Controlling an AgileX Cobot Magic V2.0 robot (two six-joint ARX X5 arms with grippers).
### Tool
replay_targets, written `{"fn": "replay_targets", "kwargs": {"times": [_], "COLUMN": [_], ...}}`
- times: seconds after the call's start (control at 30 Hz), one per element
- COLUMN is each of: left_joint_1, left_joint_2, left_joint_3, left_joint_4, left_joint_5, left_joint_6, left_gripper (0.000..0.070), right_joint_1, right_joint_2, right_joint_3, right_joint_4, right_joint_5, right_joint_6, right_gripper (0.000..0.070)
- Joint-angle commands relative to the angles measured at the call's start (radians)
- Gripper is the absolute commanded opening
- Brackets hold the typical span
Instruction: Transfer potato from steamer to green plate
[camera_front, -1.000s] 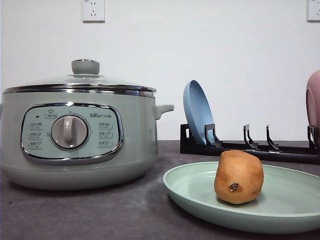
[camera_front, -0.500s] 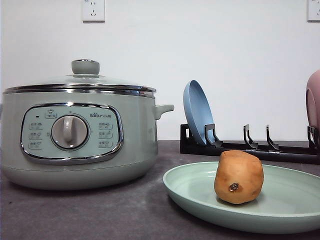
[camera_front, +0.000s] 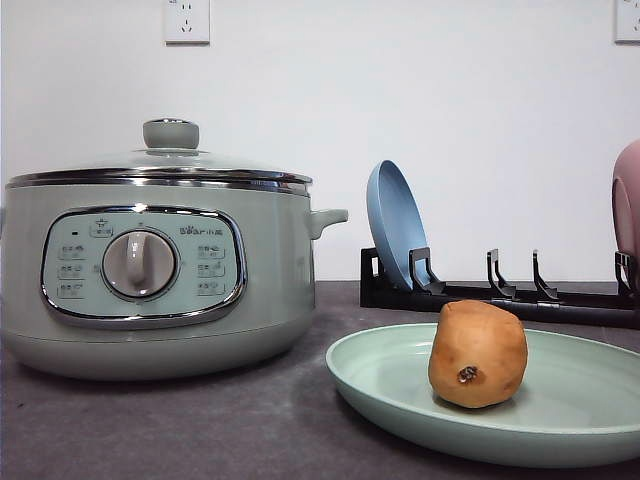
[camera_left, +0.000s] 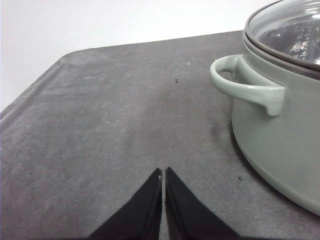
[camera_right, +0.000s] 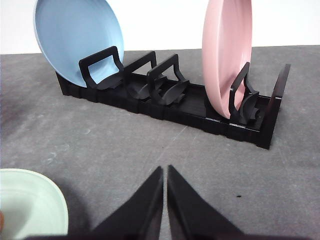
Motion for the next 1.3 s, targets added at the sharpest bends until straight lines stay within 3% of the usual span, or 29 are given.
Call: {"fn": "replay_targets", "kwargs": {"times": [0.0,1.27], "left_joint_1": [0.000,0.000], "left_joint_2": [-0.002,-0.002], "left_joint_3": [-0.020,-0.020], "left_joint_4": [-0.006,-0.006], "left_joint_5": [-0.006,-0.006], "left_joint_6": [0.004,0.004], "left_gripper": [0.0002,0.0002], "right_joint_1": [-0.002,-0.002], "right_joint_2": [-0.003,-0.003], "right_joint_3": [-0.005,-0.005], "right_joint_4": [0.006,0.006], "right_joint_5": [0.001,0.001], "right_joint_6": [0.011,0.011], "right_gripper": [0.0000,0.0000]}}
